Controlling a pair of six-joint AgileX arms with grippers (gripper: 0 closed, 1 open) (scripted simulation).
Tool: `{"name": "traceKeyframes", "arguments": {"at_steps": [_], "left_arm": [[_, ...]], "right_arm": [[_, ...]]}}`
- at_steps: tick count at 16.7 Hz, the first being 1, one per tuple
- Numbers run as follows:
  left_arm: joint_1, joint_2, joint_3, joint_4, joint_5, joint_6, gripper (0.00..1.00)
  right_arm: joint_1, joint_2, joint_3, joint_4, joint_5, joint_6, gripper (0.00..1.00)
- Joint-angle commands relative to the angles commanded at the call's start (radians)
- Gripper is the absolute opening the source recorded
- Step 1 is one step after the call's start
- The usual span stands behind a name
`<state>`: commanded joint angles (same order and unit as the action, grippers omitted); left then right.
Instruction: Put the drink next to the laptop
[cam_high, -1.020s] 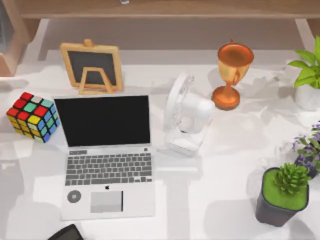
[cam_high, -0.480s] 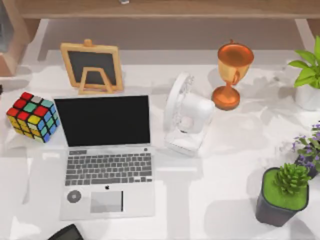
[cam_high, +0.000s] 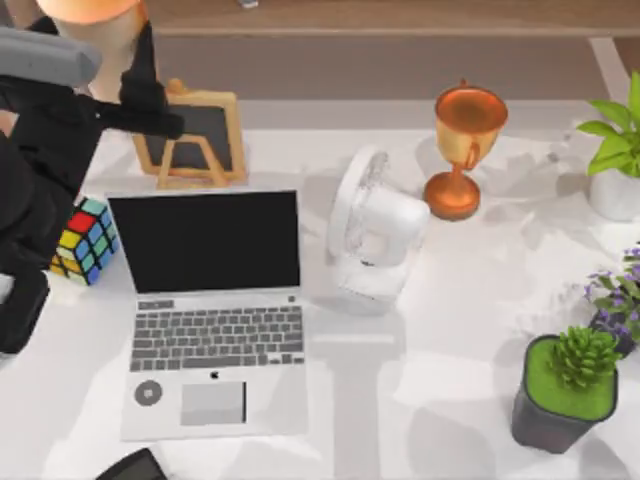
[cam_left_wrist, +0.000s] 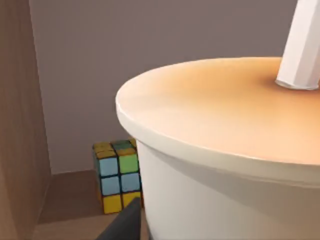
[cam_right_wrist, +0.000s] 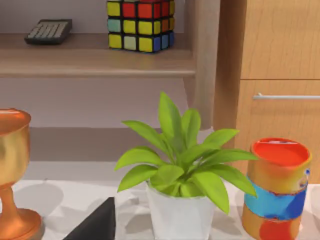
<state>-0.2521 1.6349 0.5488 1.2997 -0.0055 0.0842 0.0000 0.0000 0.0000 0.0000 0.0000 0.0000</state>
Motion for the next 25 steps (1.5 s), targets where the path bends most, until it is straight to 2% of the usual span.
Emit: {"name": "traceKeyframes", "arguments": {"at_steps": [7,12,15,18,25], "left_arm": [[-0.530,0.024,0.053,0.153,-0.351,0.027,0.00],[-0.806,0.127,0.032,0.210,-0.591,0.032,0.00],[-0.901,0.213,-0.007,0.216,-0.712,0.026,0.00],[-0.945,0.279,-0.042,0.211,-0.790,0.018,0.00],[-0.950,0.296,-0.050,0.208,-0.809,0.017,0.00]], "right_arm": [[0.000,0.000,0.000,0.000,0.000,0.000,1.00],[0.000,0.000,0.000,0.000,0.000,0.000,1.00],[0.000,0.000,0.000,0.000,0.000,0.000,1.00],[0.000,0.000,0.000,0.000,0.000,0.000,1.00],[0.000,0.000,0.000,0.000,0.000,0.000,1.00]]}}
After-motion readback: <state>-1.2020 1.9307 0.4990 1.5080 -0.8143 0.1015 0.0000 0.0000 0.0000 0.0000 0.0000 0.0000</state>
